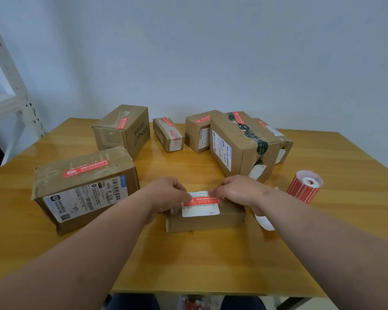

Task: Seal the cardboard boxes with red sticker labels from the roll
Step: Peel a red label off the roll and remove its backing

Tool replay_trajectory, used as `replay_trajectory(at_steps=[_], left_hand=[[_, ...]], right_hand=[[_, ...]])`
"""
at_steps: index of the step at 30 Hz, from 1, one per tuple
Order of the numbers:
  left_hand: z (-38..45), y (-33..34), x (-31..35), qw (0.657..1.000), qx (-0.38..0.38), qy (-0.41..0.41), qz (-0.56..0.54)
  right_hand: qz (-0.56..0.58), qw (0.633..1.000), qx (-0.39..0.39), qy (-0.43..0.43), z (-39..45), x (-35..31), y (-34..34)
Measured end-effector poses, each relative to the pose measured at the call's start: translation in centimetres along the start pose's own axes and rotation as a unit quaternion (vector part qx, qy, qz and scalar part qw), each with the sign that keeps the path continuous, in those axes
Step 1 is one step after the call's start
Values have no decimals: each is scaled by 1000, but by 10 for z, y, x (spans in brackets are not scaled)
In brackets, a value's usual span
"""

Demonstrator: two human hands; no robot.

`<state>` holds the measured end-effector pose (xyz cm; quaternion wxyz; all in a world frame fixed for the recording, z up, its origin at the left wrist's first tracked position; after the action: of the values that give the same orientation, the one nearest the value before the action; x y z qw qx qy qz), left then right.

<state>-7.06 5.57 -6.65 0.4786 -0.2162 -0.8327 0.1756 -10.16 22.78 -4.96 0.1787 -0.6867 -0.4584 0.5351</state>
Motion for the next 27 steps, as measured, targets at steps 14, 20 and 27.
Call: replay_trajectory(at_steps=[14, 20, 27], left_hand=[[-3, -1, -7, 998, -35, -18, -42], [-5, 1, -8, 998, -32, -13, -50], [-9, -1, -5, 999, -23, -4, -28]], right_hand=[[36, 999, -32, 6, 3, 12, 2], [40, 998, -45, 1, 2, 9, 4], [-36, 996, -77, -36, -7, 1, 6]])
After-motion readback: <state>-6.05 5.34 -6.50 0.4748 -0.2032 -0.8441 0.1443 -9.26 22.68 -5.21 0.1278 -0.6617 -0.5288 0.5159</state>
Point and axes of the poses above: each hand's wrist, its own z-axis towards the middle knuckle, its own y-axis out of the palm, x = y × z, the point moved 9 cm from there along z, towards the middle knuckle, and after that the axes turned 5 degrees about -y, right-handed, at the moved point
